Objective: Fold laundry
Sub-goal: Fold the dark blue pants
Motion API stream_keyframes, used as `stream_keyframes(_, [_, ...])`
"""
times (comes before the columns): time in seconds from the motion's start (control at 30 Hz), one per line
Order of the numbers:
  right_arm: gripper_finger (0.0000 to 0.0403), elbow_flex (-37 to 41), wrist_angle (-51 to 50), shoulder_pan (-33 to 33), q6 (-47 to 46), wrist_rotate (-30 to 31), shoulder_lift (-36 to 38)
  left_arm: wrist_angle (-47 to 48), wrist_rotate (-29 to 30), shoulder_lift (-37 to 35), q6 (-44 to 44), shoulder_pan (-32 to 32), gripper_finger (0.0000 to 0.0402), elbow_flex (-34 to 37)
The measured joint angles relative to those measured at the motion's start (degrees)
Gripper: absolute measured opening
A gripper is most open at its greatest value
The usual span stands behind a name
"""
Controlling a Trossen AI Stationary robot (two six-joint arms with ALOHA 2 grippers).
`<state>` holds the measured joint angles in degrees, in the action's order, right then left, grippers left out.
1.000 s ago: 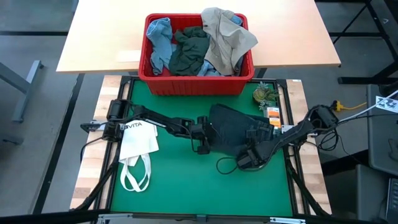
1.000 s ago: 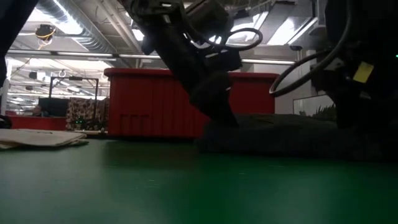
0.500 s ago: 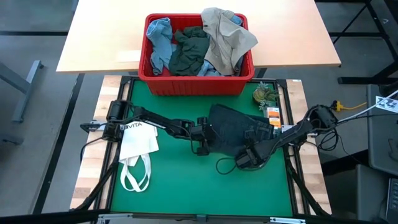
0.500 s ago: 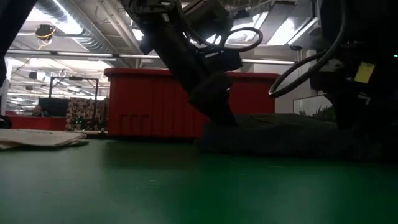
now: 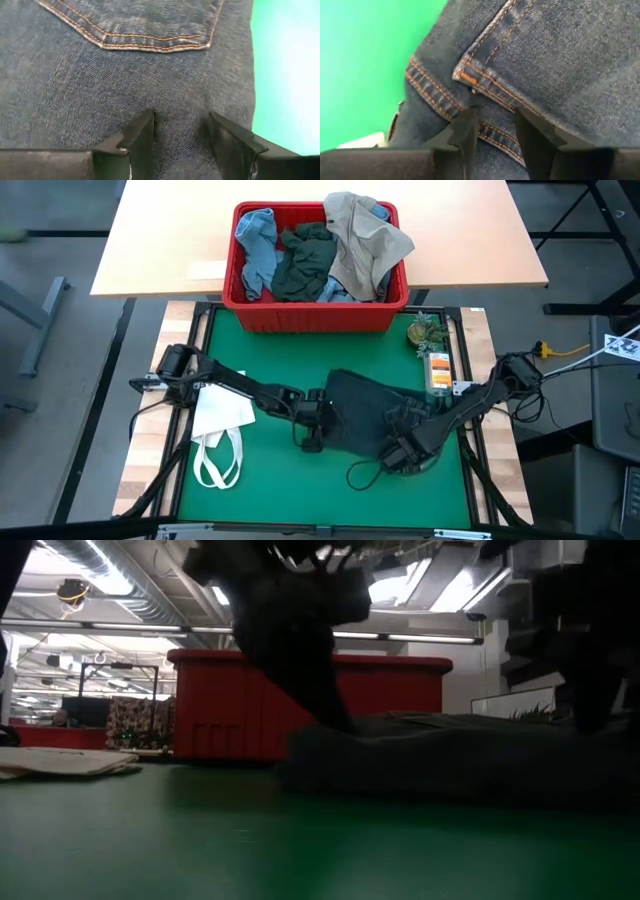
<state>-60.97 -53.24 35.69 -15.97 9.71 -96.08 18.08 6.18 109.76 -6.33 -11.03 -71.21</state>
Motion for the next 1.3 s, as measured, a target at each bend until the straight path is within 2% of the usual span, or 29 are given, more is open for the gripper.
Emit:
stream_keyframes(0.13, [0.0133,-3.84,-3.72,1.47,-0.07,0.14,0.0,0.25,0.45,-1.25,-0.86,-1.86,0.0181,0.08])
stream_keyframes(0.27, [0.0133,-9.36,-10.81,1.67,-0.04,2.76,0.03,0.06,1.02,-4.16,-0.85,-2.45,0.0181,0.12])
stream_keyframes(0.5, [0.0133,-16.38,-23.34,1.46,-0.13,12.91,0.09,-1.6,3.41,-9.95,0.7,-0.58,0.0181,-0.03])
stream_keyframes(0.67, [0.0133,-17.39,-30.73,1.43,-0.25,17.45,0.14,-5.18,4.91,-10.8,3.02,2.09,0.0181,-0.1])
stream_keyframes(0.8, [0.0133,-15.28,-34.33,1.43,-3.37,19.32,0.16,-8.29,4.78,-9.42,3.9,4.7,0.0181,-0.27])
stream_keyframes(0.97, [0.0133,-9.11,-34.21,1.43,-8.52,19.2,0.18,-10.05,5.08,-5.33,3.87,8.34,0.0181,-0.21])
stream_keyframes(1.13, [0.0133,-1.13,-29.7,1.41,-11.9,17.21,0.18,-11.37,5.19,0.61,3.92,11.14,0.0181,-0.18])
stream_keyframes(1.3, [0.0133,6.84,-23.16,1.41,-12.54,12.44,0.18,-11.76,4.46,5.79,3.76,13.75,0.0181,-0.36])
